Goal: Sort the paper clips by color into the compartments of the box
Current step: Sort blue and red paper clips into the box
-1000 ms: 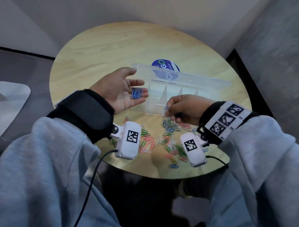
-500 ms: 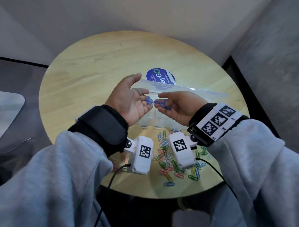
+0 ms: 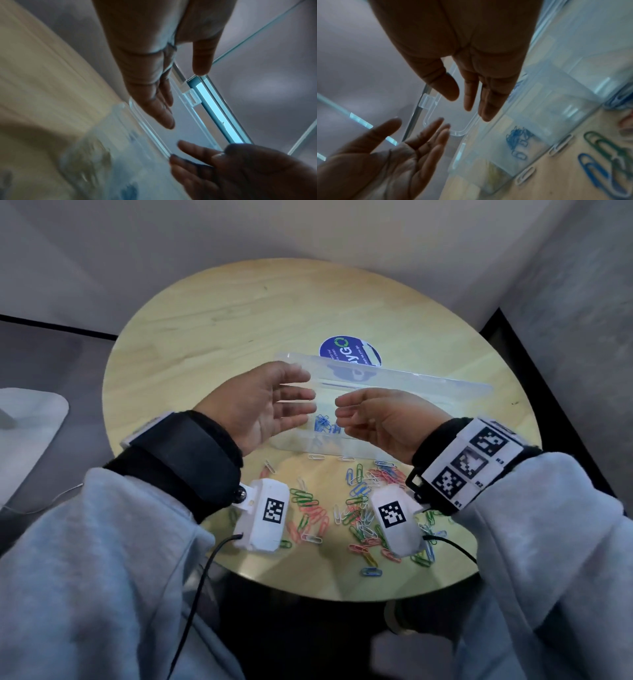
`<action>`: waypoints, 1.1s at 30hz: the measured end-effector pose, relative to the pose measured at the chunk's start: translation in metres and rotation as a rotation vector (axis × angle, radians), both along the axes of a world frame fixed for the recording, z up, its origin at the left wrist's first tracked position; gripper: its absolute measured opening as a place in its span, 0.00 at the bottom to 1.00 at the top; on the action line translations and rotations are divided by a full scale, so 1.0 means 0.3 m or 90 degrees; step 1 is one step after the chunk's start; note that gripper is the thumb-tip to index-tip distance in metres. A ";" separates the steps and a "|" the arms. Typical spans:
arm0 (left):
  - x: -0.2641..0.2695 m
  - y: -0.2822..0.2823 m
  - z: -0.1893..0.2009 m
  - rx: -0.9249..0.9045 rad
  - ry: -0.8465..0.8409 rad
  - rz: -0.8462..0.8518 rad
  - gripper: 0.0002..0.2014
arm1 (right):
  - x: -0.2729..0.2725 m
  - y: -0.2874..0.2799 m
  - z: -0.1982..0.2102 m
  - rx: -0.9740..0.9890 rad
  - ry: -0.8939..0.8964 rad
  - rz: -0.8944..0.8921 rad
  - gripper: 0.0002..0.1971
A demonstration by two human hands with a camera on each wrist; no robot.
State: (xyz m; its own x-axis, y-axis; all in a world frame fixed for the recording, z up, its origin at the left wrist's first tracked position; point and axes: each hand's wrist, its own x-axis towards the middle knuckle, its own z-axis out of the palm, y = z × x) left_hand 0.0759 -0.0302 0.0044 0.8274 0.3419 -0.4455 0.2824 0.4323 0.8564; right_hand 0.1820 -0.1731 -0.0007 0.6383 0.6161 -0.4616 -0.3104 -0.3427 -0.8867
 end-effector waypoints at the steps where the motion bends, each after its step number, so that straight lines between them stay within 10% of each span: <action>1: -0.018 0.011 -0.003 0.062 0.020 -0.006 0.08 | -0.004 -0.004 -0.004 -0.008 -0.048 0.010 0.14; 8: -0.139 0.073 -0.045 0.541 0.292 -0.274 0.18 | -0.060 -0.022 -0.017 -0.155 -0.360 0.160 0.10; 13: -0.136 0.035 -0.026 0.623 0.195 -0.243 0.31 | -0.127 -0.029 -0.037 -0.320 -0.503 0.400 0.06; 19: -0.143 0.004 -0.030 0.750 0.317 -0.389 0.05 | -0.162 -0.043 -0.096 -0.452 -0.537 0.600 0.14; 33: -0.136 -0.129 -0.122 0.895 0.448 -0.627 0.22 | -0.195 -0.031 -0.123 -0.433 -0.636 0.698 0.15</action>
State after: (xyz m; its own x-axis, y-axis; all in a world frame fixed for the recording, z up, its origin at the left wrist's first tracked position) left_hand 0.0352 -0.0690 -0.0324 0.7433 0.2889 -0.6034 0.3786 -0.9253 0.0233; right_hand 0.1236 -0.1824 -0.0377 0.2518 0.8177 -0.5177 0.9040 -0.3896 -0.1757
